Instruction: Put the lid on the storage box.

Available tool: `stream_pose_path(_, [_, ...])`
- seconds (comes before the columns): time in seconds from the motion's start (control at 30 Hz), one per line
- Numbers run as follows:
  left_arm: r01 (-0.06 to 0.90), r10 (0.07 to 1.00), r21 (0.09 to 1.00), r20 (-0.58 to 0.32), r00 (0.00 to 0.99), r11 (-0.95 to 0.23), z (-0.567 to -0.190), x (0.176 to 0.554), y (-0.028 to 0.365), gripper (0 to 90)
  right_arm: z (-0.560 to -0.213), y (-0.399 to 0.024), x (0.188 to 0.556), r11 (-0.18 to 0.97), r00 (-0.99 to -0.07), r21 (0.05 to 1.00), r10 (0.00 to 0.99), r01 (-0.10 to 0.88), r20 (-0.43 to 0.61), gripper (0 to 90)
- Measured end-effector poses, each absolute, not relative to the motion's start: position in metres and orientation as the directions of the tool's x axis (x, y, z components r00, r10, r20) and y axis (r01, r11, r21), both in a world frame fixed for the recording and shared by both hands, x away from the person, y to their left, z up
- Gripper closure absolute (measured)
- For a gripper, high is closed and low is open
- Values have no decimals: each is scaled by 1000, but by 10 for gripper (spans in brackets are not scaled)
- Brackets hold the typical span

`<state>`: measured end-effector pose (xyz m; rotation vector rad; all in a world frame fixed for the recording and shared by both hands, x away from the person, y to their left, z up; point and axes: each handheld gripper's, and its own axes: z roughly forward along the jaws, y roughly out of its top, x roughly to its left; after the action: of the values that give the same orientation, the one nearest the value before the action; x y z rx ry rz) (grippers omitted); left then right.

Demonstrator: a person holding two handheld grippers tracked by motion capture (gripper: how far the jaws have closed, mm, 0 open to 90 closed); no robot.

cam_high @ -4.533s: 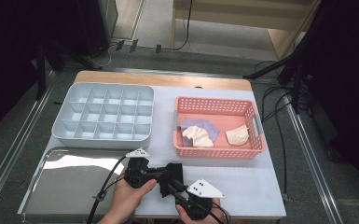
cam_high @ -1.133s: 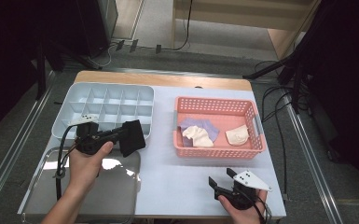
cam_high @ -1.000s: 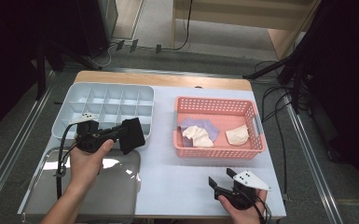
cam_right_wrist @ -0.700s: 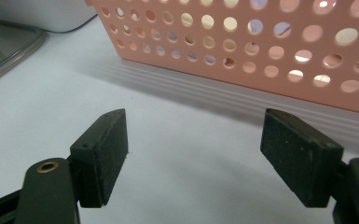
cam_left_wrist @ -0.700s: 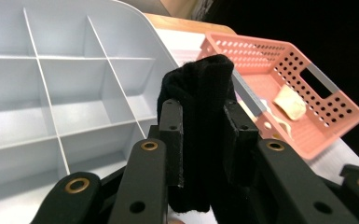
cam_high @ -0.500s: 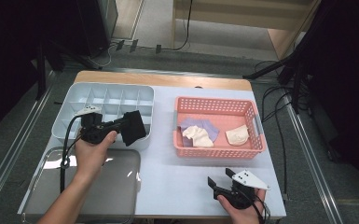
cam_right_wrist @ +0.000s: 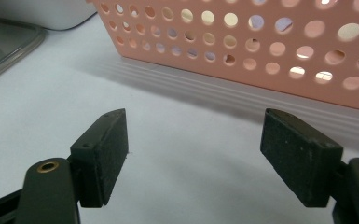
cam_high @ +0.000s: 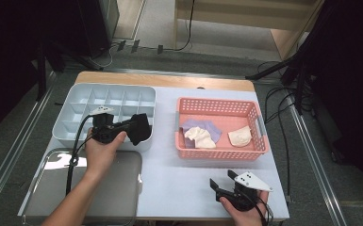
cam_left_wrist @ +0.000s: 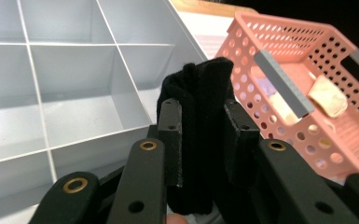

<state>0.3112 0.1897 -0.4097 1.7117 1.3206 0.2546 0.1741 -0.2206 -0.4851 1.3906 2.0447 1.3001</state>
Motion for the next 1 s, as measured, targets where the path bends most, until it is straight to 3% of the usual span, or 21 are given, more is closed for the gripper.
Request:
stream_pose_path(0.23, [650,854,758,-308,418,-45,-413,310,181,720,-486,-221,175,105,-459,830,867,547,193,242])
stream_pose_path(0.57, [702,821,711,-370,434,-51,-420,314,181,692,-487,-219,175,106,-455,825,869,555,194,244])
stream_pose_path(0.77, [706,821,708,-401,406,-3,-411,315,190,445,-487,-219,174,106,-456,827,869,552,193,245])
stream_pose_path(0.83, [692,823,721,-397,406,7,-410,314,190,488,-487,-220,174,104,-453,827,870,553,194,246])
stream_pose_path(0.9, [694,815,720,-399,420,-6,-410,314,189,678,-487,-220,175,100,-450,827,871,554,196,246])
stream_pose_path(1.0, [698,817,715,-382,433,-36,-412,313,185,787,-487,-221,175,103,-452,826,871,554,195,246])
